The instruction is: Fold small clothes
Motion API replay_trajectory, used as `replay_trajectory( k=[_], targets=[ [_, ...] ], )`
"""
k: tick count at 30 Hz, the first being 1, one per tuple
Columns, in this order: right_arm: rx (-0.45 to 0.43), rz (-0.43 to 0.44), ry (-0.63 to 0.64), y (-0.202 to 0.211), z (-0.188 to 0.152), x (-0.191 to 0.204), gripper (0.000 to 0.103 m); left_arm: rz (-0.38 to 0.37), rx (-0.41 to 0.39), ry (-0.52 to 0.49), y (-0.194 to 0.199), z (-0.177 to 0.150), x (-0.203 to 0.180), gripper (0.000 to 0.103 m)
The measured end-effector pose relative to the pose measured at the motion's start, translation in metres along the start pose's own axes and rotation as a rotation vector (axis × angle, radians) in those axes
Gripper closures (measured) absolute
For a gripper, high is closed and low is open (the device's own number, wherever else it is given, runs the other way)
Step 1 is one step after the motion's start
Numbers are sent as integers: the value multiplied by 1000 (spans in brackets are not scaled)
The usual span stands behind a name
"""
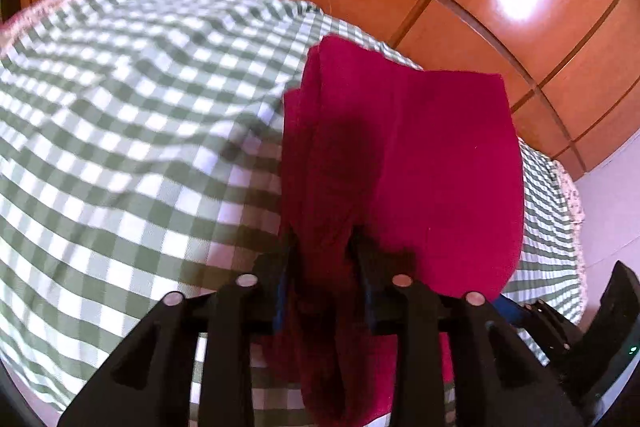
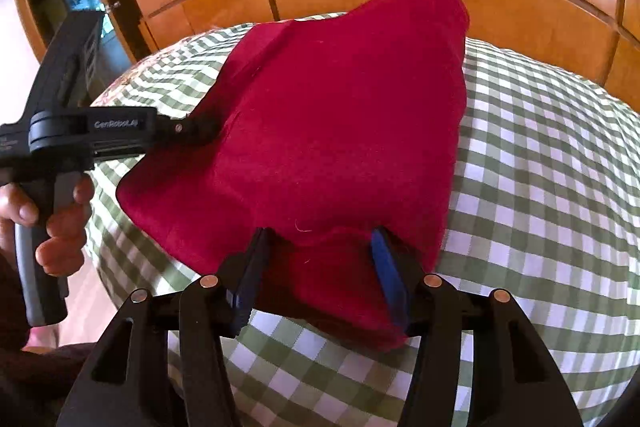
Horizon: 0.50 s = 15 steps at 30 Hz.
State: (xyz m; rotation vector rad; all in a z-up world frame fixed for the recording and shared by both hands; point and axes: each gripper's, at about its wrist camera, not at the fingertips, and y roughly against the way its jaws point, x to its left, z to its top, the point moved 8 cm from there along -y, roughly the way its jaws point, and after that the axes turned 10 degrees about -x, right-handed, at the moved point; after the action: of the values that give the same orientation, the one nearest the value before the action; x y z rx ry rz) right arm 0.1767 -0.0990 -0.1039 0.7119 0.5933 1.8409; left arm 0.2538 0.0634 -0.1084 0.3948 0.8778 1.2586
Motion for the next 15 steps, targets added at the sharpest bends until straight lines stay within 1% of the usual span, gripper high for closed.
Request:
replay_trajectory(
  k=[3,4,6,10,12,15],
  targets=[
    [11,40,-25,12,6,-6,49,46,-44,-59,9,8,-7,66],
    [6,59,-46,18,11,-11,49,68,-64,-80,13,11,-9,66],
    [-19,64,-79,30,21,-21,49,99,-92,-121,18,15,-13,66],
    [-83,11,-140,40,53,-50,49,113,-105,-142,23,18,-10,67],
    [-98,-36,-156,33,69,-65,49,115,-111,-155,21,17,-12,67],
    [-106,-66,-168,22,91,-78,49,116,-110,-169,19,15,-12,67]
  ],
)
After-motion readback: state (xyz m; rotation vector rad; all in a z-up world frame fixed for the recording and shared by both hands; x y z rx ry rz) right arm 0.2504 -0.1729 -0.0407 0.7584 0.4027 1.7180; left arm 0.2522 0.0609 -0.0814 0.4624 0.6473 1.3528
